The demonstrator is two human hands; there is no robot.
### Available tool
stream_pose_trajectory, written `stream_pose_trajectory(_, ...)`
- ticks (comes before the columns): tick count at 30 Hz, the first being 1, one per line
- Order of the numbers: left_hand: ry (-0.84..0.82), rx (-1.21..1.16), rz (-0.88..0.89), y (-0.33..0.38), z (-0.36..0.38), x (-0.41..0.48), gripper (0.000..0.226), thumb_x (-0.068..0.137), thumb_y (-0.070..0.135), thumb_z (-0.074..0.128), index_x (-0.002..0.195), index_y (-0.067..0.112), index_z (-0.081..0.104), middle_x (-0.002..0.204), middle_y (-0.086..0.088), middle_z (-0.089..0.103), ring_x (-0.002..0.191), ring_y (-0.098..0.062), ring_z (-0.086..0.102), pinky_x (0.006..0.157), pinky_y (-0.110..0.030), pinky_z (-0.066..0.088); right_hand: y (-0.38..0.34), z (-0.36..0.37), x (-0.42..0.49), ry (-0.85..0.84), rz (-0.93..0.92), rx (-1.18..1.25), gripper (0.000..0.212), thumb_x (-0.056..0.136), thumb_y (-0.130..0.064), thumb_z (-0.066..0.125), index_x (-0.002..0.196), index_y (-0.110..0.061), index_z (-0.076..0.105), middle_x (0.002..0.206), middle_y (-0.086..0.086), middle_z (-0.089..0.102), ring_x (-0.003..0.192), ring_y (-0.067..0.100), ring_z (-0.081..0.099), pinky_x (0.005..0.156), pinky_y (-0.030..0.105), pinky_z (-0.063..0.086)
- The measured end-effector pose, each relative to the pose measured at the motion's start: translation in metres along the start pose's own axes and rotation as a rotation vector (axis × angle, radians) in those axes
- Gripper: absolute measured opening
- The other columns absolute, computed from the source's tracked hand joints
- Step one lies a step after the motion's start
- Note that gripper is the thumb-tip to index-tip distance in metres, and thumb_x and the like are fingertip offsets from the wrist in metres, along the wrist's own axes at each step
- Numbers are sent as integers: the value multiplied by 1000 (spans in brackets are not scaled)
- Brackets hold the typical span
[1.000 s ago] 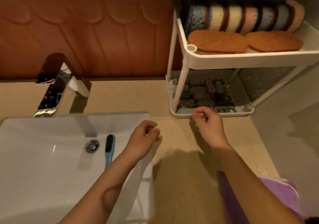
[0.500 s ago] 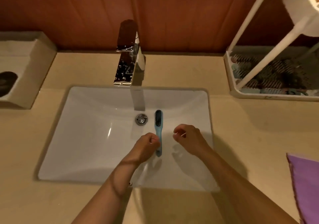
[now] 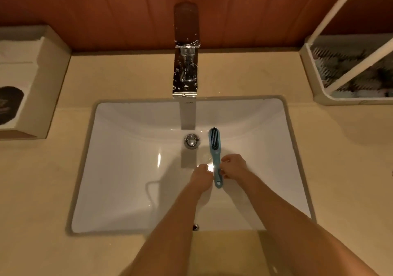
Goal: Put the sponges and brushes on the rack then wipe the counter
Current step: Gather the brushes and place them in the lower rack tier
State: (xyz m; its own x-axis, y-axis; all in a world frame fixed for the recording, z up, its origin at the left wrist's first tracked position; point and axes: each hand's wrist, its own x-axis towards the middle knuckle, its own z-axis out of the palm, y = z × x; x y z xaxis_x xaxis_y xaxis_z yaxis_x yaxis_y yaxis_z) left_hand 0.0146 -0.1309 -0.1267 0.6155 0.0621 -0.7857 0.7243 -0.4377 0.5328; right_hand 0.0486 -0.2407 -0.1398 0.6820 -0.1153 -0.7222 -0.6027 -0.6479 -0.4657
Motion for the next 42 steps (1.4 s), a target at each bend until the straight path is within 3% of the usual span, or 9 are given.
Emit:
stream_pose_trajectory(2, -52, -18, 15, -1, -2, 0, 18, 89, 4, 48, 80, 18, 54, 103, -8, 51, 99, -24, 52, 84, -34, 44, 2, 6, 0, 17, 30, 49, 12, 73, 3, 59, 83, 8, 63, 74, 11, 51, 68, 22, 51, 82, 55, 53)
stream_pose_trajectory(4, -98, -125, -3, -3, -3, -2, 30, 86, -1, 50, 66, 21, 48, 81, -5, 50, 78, -19, 50, 65, -26, 42, 2, 10, -5, 18, 49, 73, 13, 75, 0, 60, 85, 8, 64, 73, 12, 56, 65, 22, 53, 80, 47, 56)
stream_pose_trajectory(7, -146, -250, -53, -7, -6, -7, 24, 88, -2, 48, 76, 16, 59, 69, -3, 49, 60, -11, 43, 54, -20, 34, -1, 10, -13, -31, 32, 55, 9, 83, -10, 60, 83, -4, 66, 67, 7, 57, 60, 18, 52, 66, 35, 54)
stream_pose_trajectory(11, -179, -288, -68, -11, -14, -15, 19, 90, 5, 46, 95, 17, 59, 76, -2, 52, 69, -12, 47, 60, -22, 37, -1, 11, -20, -27, 7, 76, 23, 87, -15, 58, 101, 3, 63, 72, 4, 53, 70, 18, 50, 65, 28, 45)
stream_pose_trajectory(15, -161, -322, -25, -5, -25, -29, 8, 92, 16, 51, 98, 21, 53, 94, -2, 61, 89, -16, 57, 68, -26, 42, -8, -2, -41, -135, 29, 464, 12, 91, -10, 56, 92, -1, 64, 70, 9, 51, 54, 13, 42, 47, 19, 37)
stream_pose_trajectory(20, -105, -263, 142, 17, -31, -65, 16, 90, 24, 57, 104, 16, 56, 103, -12, 68, 97, -27, 65, 89, -41, 51, -19, -30, -86, -189, -107, 700, 11, 93, -12, 54, 89, -6, 62, 66, 4, 49, 54, 9, 42, 48, 15, 37)
stream_pose_trajectory(28, -134, -206, 472, 69, -23, -105, 21, 68, 31, 59, 74, 11, 57, 54, 0, 59, 49, -11, 57, 64, -34, 52, -14, -91, -125, 6, -305, 696, 17, 92, -15, 56, 97, -2, 66, 64, 4, 46, 55, 11, 38, 52, 22, 32)
stream_pose_trajectory(32, -35, 30, 648, 93, -13, -111, 20, 73, 38, 55, 73, 18, 56, 60, 1, 62, 58, -16, 60, 68, -40, 52, -14, -121, -132, 161, -354, 607, 22, 89, -13, 60, 94, 8, 63, 59, 3, 51, 52, 8, 45, 50, 19, 36)
stream_pose_trajectory(42, 143, 288, 854, 153, 42, -143, 25, 86, 36, 59, 69, 27, 43, 70, 4, 64, 68, -20, 63, 66, -44, 54, 11, -188, -149, 326, -480, 690, 14, 87, -15, 64, 76, -13, 56, 45, -12, 56, 50, 3, 54, 50, 16, 44)
